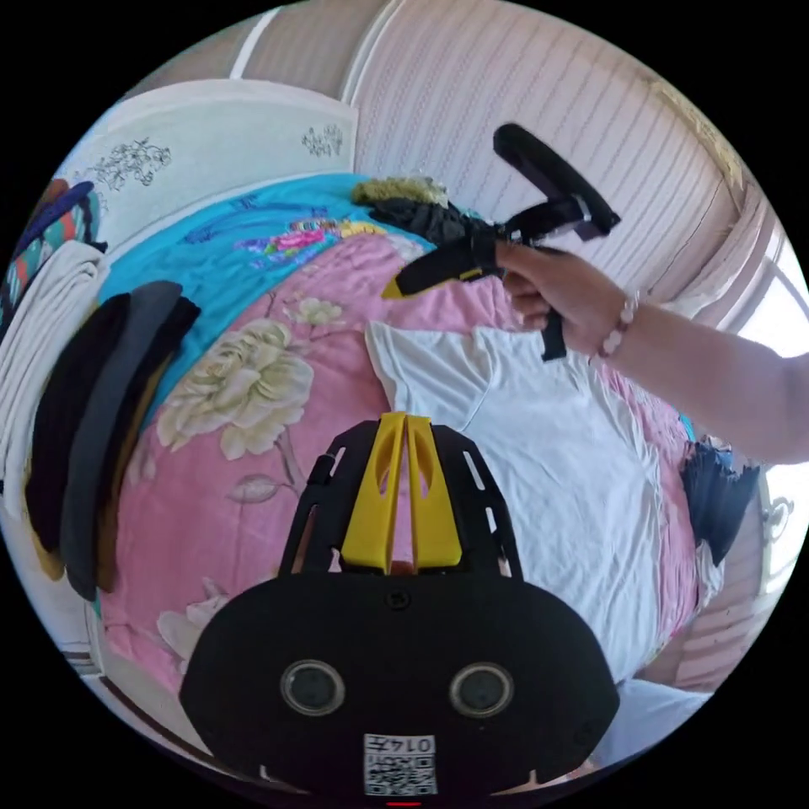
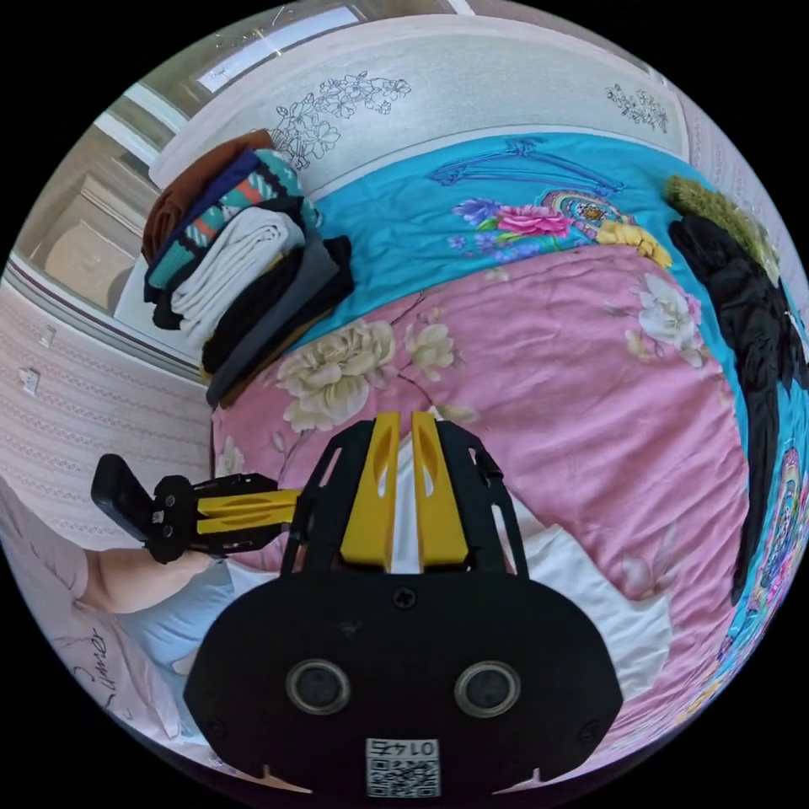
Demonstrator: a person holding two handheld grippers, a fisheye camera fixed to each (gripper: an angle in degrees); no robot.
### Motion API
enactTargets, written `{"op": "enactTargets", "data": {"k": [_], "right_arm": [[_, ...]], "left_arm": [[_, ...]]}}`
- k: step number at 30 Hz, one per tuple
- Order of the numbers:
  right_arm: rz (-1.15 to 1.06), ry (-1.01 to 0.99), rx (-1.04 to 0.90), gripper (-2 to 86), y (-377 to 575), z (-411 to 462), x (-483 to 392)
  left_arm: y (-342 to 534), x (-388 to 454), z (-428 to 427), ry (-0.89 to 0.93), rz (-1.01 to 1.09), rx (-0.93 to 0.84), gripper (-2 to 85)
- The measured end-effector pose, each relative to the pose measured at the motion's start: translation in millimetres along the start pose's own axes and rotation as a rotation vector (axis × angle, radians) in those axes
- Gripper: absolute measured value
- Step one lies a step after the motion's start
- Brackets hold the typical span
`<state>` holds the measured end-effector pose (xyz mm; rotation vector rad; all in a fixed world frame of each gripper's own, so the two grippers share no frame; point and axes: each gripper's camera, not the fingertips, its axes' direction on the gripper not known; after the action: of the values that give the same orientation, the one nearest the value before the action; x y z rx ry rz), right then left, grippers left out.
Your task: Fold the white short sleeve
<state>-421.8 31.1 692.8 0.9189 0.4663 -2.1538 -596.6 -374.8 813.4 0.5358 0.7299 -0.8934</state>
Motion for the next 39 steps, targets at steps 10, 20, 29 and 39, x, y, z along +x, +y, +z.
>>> {"op": "enactTargets", "data": {"k": [10,20,29,39], "right_arm": [[0.204,-0.113,0.022,1.5,51.4,10.1,51.1],[0.411,-0.217,0.405,1.1,276.3,-151.8,105.6],[0.509,-0.202,0.289,2.1,386.8,-185.8,137.7],[0.796,0.106,0.491,2.7,542.0,-274.1,87.0]], "left_arm": [[-4.5,0.8,70.7,0.178,-0.155,-0.140,1.9],[19.0,106.6,33.3,0.346,0.223,-0.015,3.0],[54.6,159.3,53.5,0.292,0.282,-0.131,2.0],[34.4,257.8,72.1,0.106,0.608,-0.103,-0.8]]}}
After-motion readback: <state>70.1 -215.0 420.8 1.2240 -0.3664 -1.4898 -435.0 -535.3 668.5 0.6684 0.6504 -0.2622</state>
